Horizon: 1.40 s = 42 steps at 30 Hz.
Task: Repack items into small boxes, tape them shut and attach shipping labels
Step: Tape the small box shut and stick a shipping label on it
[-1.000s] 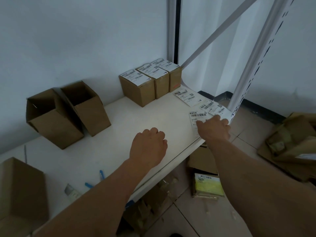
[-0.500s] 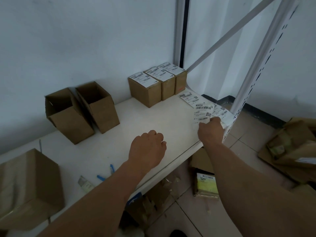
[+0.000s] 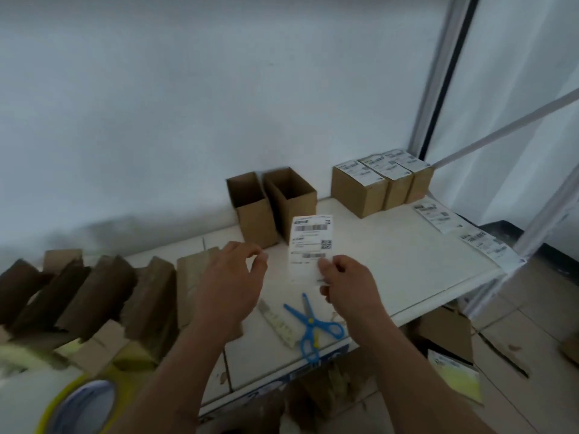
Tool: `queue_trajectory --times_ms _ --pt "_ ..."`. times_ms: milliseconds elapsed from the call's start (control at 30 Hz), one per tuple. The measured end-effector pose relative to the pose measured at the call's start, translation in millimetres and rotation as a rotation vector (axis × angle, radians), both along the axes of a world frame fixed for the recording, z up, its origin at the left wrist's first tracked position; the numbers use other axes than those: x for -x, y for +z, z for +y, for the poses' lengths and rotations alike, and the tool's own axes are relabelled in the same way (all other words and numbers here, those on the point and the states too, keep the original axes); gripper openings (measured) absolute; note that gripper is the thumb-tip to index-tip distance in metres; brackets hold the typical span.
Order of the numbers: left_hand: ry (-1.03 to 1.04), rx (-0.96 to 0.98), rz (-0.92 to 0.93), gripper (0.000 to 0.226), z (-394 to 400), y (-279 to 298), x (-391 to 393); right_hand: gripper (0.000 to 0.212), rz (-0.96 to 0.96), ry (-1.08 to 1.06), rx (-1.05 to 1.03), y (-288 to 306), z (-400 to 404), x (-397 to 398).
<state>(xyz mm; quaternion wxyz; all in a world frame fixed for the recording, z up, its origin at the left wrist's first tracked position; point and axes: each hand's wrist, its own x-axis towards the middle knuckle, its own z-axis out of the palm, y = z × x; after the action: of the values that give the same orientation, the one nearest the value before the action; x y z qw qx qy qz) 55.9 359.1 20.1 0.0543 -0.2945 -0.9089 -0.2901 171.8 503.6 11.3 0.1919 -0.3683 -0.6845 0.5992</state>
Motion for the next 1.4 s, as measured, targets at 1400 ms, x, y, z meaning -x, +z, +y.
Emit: queue_trajectory --times_ms 1400 --pt "0.287 -0.383 -0.811 0.053 -84 -27 68 0.04 -0.363 0.434 -0.521 -19 -107 107"
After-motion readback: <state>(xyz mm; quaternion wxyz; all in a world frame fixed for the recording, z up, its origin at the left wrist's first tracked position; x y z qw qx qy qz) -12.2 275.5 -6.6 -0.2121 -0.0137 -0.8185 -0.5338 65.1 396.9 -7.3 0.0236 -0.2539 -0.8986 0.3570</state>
